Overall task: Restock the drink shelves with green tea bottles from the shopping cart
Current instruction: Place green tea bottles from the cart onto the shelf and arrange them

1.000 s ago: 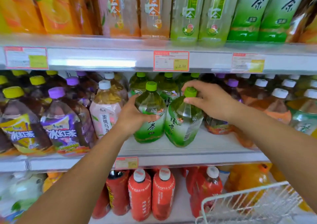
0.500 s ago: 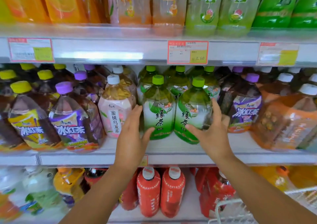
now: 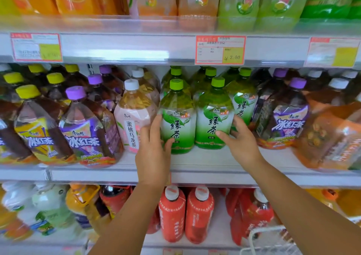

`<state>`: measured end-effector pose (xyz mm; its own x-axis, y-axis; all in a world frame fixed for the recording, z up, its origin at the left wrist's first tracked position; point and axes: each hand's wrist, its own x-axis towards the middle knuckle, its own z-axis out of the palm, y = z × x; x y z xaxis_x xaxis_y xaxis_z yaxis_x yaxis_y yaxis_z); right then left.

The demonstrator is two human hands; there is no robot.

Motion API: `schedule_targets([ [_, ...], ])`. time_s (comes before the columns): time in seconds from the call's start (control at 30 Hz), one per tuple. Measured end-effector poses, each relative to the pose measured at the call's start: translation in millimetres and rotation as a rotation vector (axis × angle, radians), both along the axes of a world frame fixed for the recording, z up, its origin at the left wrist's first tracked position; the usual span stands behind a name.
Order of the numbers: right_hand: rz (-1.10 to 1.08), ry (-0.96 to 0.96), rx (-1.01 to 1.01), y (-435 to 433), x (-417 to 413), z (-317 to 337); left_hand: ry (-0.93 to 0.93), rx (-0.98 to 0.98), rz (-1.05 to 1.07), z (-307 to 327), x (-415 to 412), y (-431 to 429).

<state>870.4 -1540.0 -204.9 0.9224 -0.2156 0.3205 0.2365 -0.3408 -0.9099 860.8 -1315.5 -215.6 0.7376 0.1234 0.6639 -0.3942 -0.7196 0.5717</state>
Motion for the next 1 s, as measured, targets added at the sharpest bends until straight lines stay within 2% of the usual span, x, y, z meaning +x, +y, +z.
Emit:
schedule_targets([
  [0.27,-0.044,-0.013,0.008,8.7,3.1,-8.1,0.020,0.084,-0.021,-0.1,16.0,2.4],
  [0.47,-0.084,-0.017,-0.004,10.5,0.8,-10.2,0.001,0.143,0.074,3.5,11.6,-10.6],
  [0.7,-0.024,-0.005,0.027,6.6,5.7,-10.3,0.030,0.175,0.046,3.1,21.5,-12.0],
  [0.83,-0.040,0.020,-0.024,9.1,3.4,-6.3,0.038,0.189,0.040,3.0,19.8,-12.4],
  [1.0,0.037,0.144,-0.149,-0.3,-20.3,11.8,0.075,0.195,-0.001,12.6,-3.5,-15.2],
])
